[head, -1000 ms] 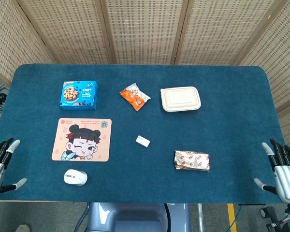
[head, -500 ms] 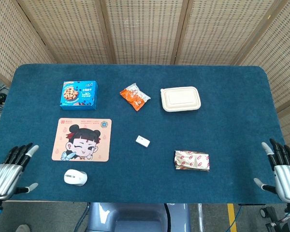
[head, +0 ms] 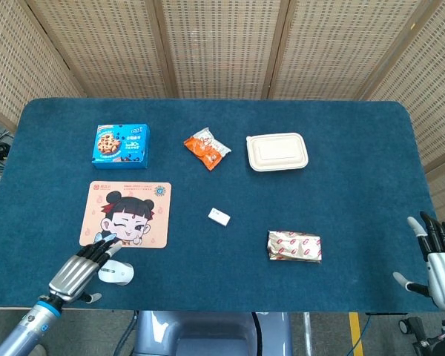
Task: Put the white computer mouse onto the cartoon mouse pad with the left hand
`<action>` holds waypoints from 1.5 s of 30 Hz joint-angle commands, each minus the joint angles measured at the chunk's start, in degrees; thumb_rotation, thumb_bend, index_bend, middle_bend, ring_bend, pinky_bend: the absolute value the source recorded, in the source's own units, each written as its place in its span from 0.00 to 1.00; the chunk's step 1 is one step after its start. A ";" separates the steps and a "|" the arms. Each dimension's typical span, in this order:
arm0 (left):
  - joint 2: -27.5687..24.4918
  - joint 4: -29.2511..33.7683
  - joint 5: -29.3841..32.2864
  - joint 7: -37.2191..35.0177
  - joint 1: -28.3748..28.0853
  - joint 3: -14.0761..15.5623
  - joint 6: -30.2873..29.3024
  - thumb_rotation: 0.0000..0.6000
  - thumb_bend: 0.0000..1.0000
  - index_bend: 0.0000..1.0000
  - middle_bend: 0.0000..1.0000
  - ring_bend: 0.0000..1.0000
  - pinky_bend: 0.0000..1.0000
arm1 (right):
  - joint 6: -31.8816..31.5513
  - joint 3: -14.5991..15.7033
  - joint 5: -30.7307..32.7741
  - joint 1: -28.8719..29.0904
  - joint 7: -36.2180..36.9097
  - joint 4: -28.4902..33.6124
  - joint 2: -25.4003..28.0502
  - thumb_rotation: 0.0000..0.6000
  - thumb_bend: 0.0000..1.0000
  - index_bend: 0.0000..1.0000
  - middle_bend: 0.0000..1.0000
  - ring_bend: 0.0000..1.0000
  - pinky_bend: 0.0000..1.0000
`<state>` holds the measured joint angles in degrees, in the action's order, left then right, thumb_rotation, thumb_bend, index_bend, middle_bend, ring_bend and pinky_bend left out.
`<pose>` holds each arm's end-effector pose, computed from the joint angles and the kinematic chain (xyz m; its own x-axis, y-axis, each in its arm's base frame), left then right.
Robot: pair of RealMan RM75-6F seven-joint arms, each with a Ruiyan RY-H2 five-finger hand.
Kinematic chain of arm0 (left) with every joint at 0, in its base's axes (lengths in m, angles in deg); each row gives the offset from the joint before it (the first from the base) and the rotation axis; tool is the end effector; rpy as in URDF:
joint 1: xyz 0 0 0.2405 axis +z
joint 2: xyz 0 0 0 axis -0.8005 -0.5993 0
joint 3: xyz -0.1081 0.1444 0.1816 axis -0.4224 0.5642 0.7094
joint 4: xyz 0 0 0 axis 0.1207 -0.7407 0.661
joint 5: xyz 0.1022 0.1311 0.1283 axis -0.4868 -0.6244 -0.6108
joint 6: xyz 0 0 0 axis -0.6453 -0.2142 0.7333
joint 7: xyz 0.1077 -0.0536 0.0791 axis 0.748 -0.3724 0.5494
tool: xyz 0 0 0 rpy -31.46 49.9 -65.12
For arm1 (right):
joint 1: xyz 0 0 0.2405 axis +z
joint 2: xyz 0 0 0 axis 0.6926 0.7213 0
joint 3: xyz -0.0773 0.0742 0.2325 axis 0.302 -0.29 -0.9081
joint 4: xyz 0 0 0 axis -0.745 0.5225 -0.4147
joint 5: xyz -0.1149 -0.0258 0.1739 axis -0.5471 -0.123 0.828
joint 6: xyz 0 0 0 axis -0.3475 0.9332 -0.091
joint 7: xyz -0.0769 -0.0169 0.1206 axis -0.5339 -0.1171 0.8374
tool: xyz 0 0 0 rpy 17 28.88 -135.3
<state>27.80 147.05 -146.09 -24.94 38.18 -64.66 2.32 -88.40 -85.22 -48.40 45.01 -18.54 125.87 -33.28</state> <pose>-0.2820 0.1783 0.0345 0.5505 0.4333 0.7136 0.8316 -0.3593 -0.4234 -0.3059 -0.1618 0.1892 0.4119 0.0187 0.9110 -0.9110 0.0304 0.4112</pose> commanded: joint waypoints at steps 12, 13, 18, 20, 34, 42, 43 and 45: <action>4.39 -2.19 4.32 7.86 -4.39 -1.12 5.04 1.00 0.05 0.34 0.28 0.26 0.34 | 0.37 -0.57 1.25 0.11 0.52 -0.38 0.20 1.00 0.00 0.00 0.00 0.00 0.00; 4.65 -2.40 4.29 8.17 -4.57 -1.23 4.81 1.00 0.06 0.37 0.31 0.28 0.35 | 0.39 -0.60 1.36 0.10 0.53 -0.41 0.24 1.00 0.00 0.00 0.00 0.00 0.00; 4.93 -3.28 3.88 8.59 -5.51 -1.42 4.28 1.00 0.13 0.46 0.39 0.35 0.40 | 0.66 -0.72 1.77 0.19 0.39 -0.67 0.06 1.00 0.00 0.00 0.00 0.00 0.00; 4.39 -3.71 2.89 8.03 -6.50 -1.39 4.60 1.00 0.13 0.48 0.40 0.36 0.41 | 0.73 -0.87 2.11 0.23 0.14 -0.79 -0.04 1.00 0.00 0.00 0.00 0.00 0.00; 9.03 -44.00 -30.16 -23.94 -18.68 3.47 -22.29 1.00 0.15 0.55 0.46 0.39 0.42 | 3.15 -2.56 7.38 1.22 -2.94 -1.96 -1.64 1.00 0.00 0.00 0.00 0.00 0.00; 18.40 -79.07 -35.54 -35.50 -25.18 7.29 -34.56 1.00 0.17 0.56 0.46 0.39 0.42 | 4.84 -4.17 12.10 2.16 -6.06 -3.18 -3.03 1.00 0.00 0.00 0.00 0.00 0.00; 18.99 -80.93 -35.51 -36.51 -25.69 7.73 -34.76 1.00 0.17 0.56 0.46 0.39 0.42 | 4.94 -4.28 12.55 2.22 -6.57 -3.32 -3.22 1.00 0.00 0.00 0.00 0.00 0.00; 19.75 -83.79 -35.81 -37.64 -26.64 8.95 -34.85 1.00 0.17 0.56 0.46 0.39 0.42 | 5.15 -4.47 13.31 2.36 -7.42 -3.48 -3.50 1.00 0.00 0.00 0.00 0.00 0.00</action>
<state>42.34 74.36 -178.11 -55.08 16.13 -59.09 -26.35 -83.45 -89.48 -35.48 47.22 -25.53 122.58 -36.51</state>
